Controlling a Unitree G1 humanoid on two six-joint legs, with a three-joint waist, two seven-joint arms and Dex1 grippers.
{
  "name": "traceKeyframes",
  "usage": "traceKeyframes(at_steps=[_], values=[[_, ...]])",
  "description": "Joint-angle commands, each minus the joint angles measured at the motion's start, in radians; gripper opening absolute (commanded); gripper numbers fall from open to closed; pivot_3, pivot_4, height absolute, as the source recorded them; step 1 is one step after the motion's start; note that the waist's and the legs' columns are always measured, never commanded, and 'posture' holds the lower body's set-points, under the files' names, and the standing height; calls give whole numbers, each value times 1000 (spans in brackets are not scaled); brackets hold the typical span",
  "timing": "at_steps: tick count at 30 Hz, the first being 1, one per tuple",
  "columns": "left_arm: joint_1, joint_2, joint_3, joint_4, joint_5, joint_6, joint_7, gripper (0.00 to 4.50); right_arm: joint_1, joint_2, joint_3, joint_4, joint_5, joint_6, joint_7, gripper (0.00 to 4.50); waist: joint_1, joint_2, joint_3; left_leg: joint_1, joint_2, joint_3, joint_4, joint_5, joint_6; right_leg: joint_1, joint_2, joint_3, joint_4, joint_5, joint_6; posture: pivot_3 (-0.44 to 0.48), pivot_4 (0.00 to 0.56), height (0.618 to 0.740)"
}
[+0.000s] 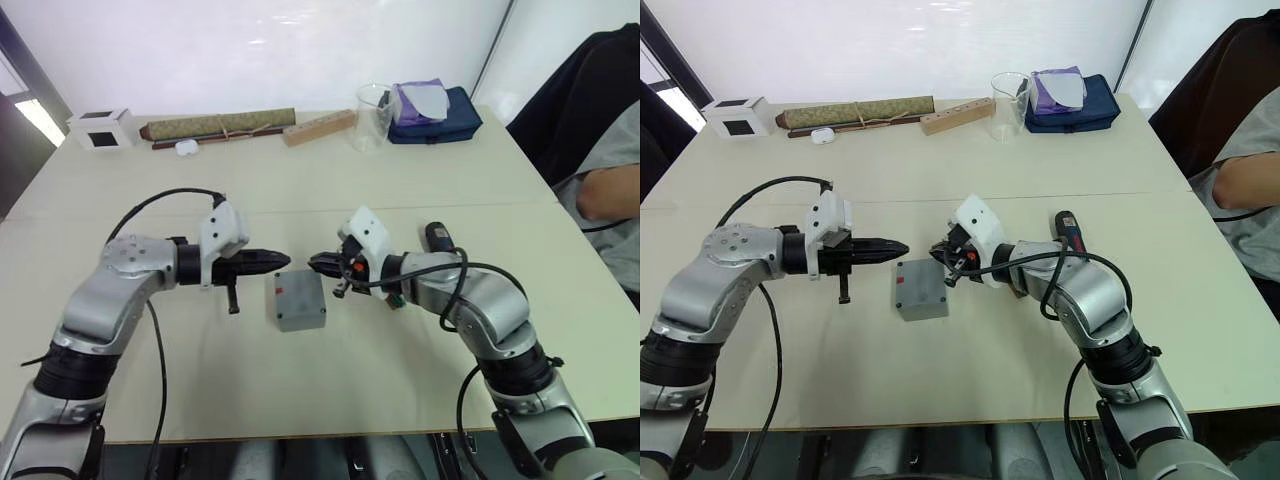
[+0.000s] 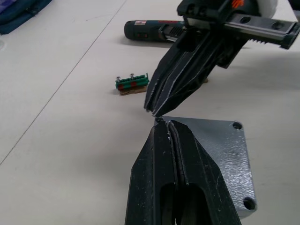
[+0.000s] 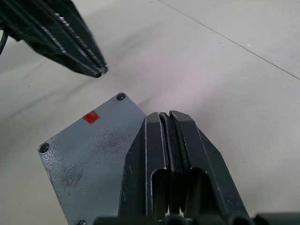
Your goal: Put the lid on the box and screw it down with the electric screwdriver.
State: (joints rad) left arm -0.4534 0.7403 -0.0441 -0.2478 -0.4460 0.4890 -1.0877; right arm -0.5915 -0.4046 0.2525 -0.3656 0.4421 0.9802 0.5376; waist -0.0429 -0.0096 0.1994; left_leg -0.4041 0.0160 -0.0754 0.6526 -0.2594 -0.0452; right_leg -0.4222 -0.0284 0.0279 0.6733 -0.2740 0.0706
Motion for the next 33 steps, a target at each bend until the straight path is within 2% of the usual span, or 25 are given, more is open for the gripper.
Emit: traceKeyframes(at_steps=[1,13,33], values=[[5,20,41,-41,-21,4,5,0,0,16,-3,-2,-7,-33,7,62,0,0,0,0,0,0,0,0,0,0,0,0,0,0,0,0,150,736],[24,46,59,-47,-22,10,9,0,21,14,14,25,-31,-51,24,62,0,0,0,0,0,0,0,0,0,0,0,0,0,0,0,0,150,736],[15,34,44,-40,-26,4,17,0,34,1,2,34,-65,-83,35,62,0,0,0,0,0,0,0,0,0,0,0,0,0,0,0,0,150,736]])
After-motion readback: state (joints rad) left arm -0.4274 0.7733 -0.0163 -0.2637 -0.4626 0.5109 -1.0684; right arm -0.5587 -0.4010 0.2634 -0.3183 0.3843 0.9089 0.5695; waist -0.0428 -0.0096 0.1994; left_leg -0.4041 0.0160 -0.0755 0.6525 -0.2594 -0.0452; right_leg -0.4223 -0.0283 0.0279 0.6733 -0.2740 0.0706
